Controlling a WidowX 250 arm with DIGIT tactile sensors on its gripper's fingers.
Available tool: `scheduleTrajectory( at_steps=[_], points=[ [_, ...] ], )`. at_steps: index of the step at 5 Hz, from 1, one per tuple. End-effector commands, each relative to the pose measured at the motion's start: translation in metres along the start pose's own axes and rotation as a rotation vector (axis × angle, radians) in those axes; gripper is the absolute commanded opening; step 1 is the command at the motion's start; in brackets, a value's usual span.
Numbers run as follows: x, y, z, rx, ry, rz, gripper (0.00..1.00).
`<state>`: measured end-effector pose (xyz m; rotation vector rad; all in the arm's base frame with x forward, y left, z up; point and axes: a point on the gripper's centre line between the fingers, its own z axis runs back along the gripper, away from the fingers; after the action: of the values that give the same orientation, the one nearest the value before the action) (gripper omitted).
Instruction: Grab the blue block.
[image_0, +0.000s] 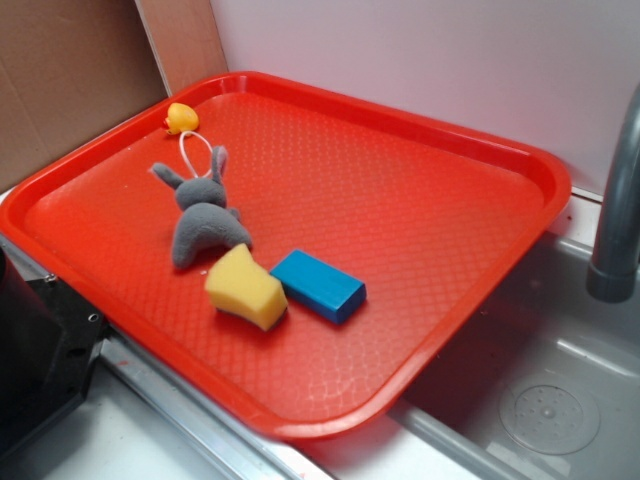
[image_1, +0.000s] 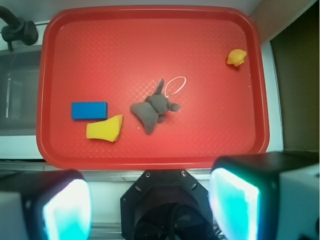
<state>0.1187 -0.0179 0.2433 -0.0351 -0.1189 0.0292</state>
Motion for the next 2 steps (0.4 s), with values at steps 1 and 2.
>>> scheduleTrajectory(
  at_steps=[1, 2],
  points=[
    [0.0000, 0.0000, 0.0000, 0.000, 0.000, 0.000, 1.00],
    [0.0043, -0.0060, -0.0044, 0.015, -0.009, -0.123, 1.00]
  ],
)
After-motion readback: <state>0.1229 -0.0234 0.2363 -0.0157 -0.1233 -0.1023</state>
